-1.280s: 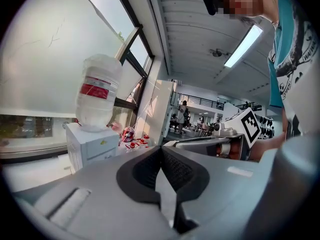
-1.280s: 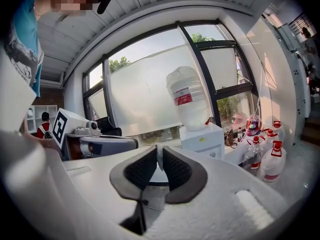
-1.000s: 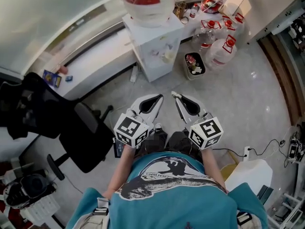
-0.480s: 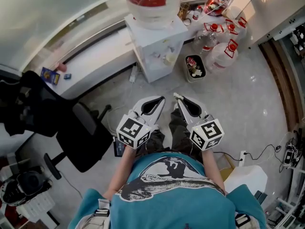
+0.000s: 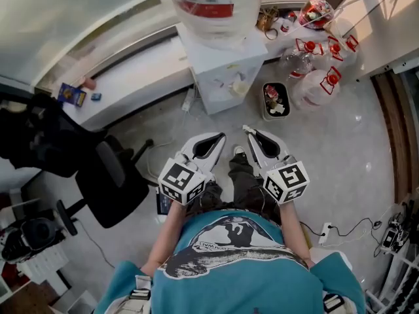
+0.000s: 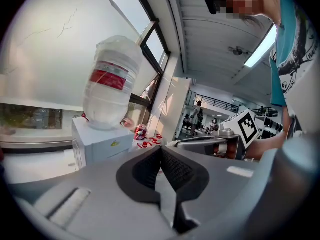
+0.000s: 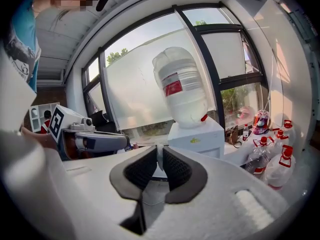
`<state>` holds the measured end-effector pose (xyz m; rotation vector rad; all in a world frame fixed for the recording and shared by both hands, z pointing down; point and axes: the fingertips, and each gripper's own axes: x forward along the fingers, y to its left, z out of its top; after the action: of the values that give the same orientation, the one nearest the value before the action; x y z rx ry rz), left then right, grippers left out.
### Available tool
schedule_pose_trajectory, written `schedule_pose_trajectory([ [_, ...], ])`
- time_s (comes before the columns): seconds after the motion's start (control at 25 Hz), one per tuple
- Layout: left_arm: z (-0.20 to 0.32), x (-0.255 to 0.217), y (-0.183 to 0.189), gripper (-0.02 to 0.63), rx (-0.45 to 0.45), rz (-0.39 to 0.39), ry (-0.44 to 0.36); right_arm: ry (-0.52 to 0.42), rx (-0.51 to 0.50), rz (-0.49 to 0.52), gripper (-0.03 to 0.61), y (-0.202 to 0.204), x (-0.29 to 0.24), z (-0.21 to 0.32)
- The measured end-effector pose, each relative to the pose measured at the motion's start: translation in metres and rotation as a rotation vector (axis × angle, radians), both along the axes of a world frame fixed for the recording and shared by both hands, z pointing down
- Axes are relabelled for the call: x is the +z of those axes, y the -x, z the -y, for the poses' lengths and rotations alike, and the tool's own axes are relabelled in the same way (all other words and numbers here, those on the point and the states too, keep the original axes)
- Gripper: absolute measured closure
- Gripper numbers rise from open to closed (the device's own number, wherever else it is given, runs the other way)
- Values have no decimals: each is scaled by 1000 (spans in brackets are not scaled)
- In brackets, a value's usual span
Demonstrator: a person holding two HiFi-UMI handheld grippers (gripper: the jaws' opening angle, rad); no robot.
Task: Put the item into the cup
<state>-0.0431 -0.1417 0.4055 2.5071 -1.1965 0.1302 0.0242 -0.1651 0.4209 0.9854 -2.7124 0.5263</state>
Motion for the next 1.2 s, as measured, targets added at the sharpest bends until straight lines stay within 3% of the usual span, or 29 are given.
schedule_pose_trajectory([
  [0.24, 39, 4, -20, 615, -60, 9, 1, 30, -79, -29, 541, -13, 23, 52],
  [0.52, 68, 28, -32, 615, -86, 17, 70, 69, -152, -46, 541, -17, 65, 103],
  [1.2, 127, 106, -40, 615, -140, 33, 125, 112, -237, -203, 541, -7, 221, 191],
])
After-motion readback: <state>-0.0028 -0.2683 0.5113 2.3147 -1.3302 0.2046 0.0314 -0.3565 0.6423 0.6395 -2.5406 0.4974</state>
